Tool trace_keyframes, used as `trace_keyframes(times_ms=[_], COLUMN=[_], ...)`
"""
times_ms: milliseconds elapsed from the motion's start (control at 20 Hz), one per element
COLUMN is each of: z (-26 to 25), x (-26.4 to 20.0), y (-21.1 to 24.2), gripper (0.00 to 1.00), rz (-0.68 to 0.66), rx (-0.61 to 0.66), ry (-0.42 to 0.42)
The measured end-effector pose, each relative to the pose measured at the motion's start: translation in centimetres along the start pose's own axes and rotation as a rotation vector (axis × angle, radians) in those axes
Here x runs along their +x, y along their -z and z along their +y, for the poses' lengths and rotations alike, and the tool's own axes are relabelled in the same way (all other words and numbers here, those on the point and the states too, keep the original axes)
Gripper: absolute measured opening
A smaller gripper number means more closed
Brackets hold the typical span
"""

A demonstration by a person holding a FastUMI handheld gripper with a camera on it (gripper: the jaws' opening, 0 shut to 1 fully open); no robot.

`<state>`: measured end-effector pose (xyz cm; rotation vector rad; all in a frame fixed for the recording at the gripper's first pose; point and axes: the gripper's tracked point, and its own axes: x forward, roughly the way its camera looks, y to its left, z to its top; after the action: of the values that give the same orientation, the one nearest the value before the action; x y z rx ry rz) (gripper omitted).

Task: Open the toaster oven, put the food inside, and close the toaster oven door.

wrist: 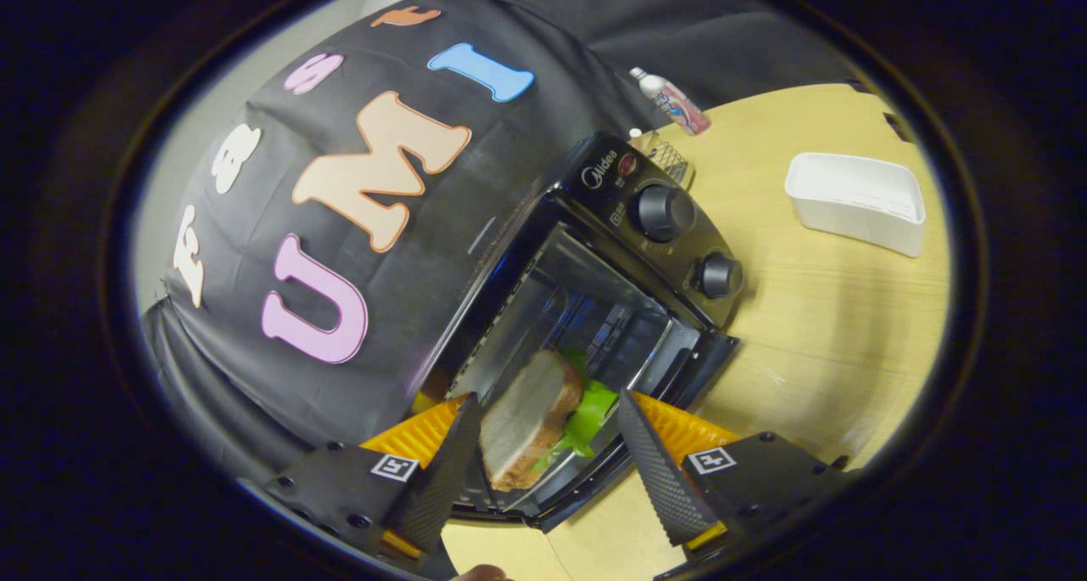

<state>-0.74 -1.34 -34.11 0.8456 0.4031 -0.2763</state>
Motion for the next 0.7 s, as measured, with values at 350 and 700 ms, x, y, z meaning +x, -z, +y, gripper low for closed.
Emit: trace_keyframes(times_ms=[350,700], z=[0.9,0.4], x=[-2.6,-6.8], y=[-1.2,-1.6], gripper=[0.99,0.99], rz=[-0.027,-0.022], rx=[-0.046,-0.200], ry=[-0.036,-0.033])
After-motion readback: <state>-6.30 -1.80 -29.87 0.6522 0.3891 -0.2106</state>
